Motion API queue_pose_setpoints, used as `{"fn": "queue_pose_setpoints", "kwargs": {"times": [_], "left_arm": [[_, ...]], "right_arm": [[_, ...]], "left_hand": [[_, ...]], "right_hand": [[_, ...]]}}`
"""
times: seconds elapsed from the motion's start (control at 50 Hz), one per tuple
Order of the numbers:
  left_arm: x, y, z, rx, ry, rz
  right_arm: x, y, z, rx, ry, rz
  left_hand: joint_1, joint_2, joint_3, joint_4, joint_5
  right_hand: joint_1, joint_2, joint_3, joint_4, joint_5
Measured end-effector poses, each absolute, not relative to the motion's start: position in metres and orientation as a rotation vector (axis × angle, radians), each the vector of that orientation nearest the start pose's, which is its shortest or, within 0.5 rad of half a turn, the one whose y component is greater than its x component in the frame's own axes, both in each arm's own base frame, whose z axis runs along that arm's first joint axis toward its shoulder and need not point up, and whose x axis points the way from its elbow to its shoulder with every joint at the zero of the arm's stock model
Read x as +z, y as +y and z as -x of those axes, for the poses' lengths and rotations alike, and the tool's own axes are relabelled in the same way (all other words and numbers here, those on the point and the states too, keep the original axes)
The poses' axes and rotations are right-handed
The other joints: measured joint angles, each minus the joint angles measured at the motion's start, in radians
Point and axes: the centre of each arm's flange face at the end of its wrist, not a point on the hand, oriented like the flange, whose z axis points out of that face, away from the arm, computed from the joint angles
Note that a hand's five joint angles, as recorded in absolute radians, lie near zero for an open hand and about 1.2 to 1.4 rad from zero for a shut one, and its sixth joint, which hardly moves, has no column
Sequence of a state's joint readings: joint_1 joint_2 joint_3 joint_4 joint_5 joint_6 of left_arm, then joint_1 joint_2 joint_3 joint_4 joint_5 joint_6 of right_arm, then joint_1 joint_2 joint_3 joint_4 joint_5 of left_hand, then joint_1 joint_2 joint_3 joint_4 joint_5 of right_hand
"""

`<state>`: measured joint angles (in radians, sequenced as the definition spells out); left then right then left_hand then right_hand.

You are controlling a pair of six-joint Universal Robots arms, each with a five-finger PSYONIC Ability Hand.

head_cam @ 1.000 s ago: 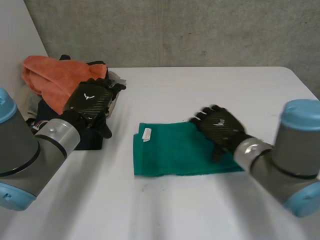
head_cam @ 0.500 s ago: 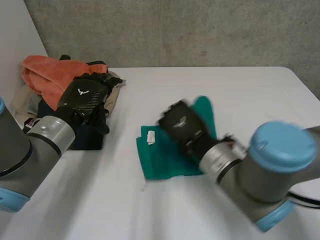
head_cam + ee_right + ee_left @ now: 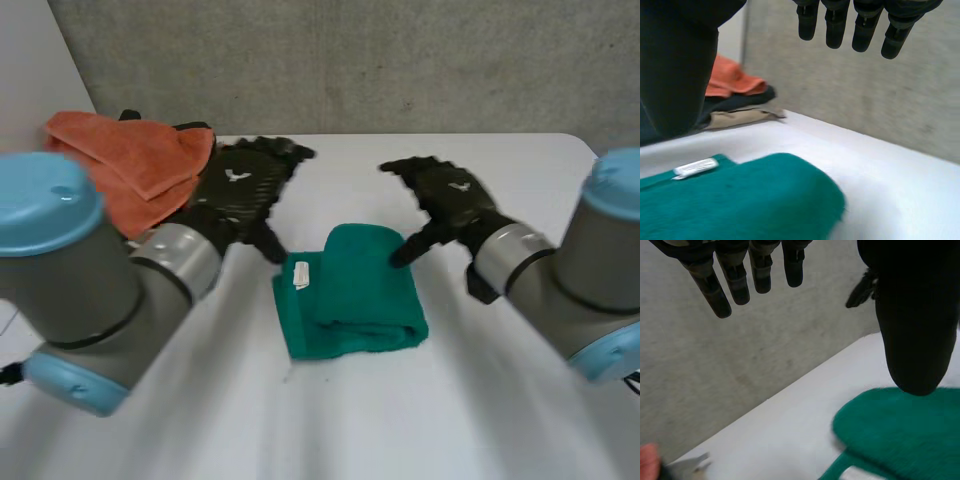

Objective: Fold the laundry.

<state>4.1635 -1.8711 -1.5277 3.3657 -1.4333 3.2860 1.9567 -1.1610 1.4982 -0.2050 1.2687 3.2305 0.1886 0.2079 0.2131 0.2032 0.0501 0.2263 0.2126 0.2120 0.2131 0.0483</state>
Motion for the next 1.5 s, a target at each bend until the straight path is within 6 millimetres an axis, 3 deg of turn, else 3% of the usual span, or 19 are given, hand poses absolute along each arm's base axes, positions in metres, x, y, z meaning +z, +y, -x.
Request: {"fn": "queue_pose_setpoints", "kwargs": {"times": [0.1,0.2,0.28,0.44,0.62,0.84,0.88,0.92,0.94,1.0,1.1,1.16,1.42,1.5], "left_arm": [[0.225,-0.223,0.352,-2.323,2.409,-1.169],[0.202,-0.216,0.366,-2.195,2.431,-1.271],[0.180,-0.219,0.374,-2.129,2.401,-1.324],[0.156,-0.231,0.393,-2.186,2.344,-1.340],[0.136,-0.241,0.392,-2.042,2.388,-1.311],[0.143,-0.238,0.361,-1.755,2.392,-1.285],[0.148,-0.235,0.357,-1.755,2.395,-1.285],[0.149,-0.233,0.356,-1.764,2.397,-1.288],[0.151,-0.231,0.355,-1.776,2.398,-1.292],[0.152,-0.227,0.356,-1.827,2.396,-1.313],[0.149,-0.223,0.359,-1.874,2.395,-1.334],[0.148,-0.221,0.362,-1.894,2.400,-1.340],[0.142,-0.207,0.375,-1.936,2.426,-1.390],[0.135,-0.211,0.378,-1.928,2.420,-1.387]], "right_arm": [[0.207,-0.301,-0.263,-1.622,2.065,0.476],[0.200,-0.302,-0.255,-1.622,2.132,0.532],[0.189,-0.299,-0.259,-1.595,2.163,0.628],[0.170,-0.292,-0.270,-1.490,2.230,0.702],[0.160,-0.295,-0.284,-1.462,2.253,0.709],[0.153,-0.281,-0.303,-1.381,2.256,0.783],[0.153,-0.280,-0.304,-1.387,2.252,0.789],[0.153,-0.280,-0.304,-1.392,2.251,0.789],[0.154,-0.280,-0.304,-1.400,2.249,0.788],[0.155,-0.282,-0.301,-1.421,2.250,0.778],[0.158,-0.286,-0.295,-1.449,2.255,0.758],[0.161,-0.288,-0.290,-1.470,2.257,0.744],[0.170,-0.291,-0.277,-1.532,2.251,0.747],[0.169,-0.291,-0.276,-1.537,2.250,0.747]], "left_hand": [[0.000,0.000,0.000,0.000,0.000],[0.000,0.000,0.000,0.000,0.000],[0.000,0.000,0.000,0.000,0.000],[0.000,0.000,0.000,0.000,0.000],[0.000,0.000,0.000,0.000,0.000],[0.015,0.011,0.008,0.009,0.007],[0.192,0.158,0.143,0.155,0.137],[0.216,0.179,0.163,0.175,0.157],[0.379,0.331,0.324,0.330,0.308],[0.469,0.436,0.428,0.440,0.415],[0.450,0.426,0.420,0.436,0.410],[0.196,0.196,0.193,0.192,0.169],[0.210,0.199,0.193,0.206,0.191],[0.695,0.617,0.609,0.622,0.594]], "right_hand": [[0.000,0.000,0.000,0.000,0.000],[0.000,0.000,0.000,0.000,0.000],[0.000,0.000,0.000,0.000,0.000],[0.000,0.000,0.000,0.000,0.000],[0.000,0.000,0.000,0.000,0.000],[0.000,0.000,0.000,0.000,0.000],[0.000,0.000,0.000,0.000,0.000],[0.000,0.000,0.000,0.000,0.000],[0.000,0.000,0.000,0.000,0.000],[0.000,0.000,0.000,0.000,0.000],[0.000,0.000,0.000,0.000,0.000],[0.000,0.000,0.000,0.000,0.000],[0.000,0.000,0.000,0.000,0.000],[0.000,0.000,0.000,0.000,0.000]]}}
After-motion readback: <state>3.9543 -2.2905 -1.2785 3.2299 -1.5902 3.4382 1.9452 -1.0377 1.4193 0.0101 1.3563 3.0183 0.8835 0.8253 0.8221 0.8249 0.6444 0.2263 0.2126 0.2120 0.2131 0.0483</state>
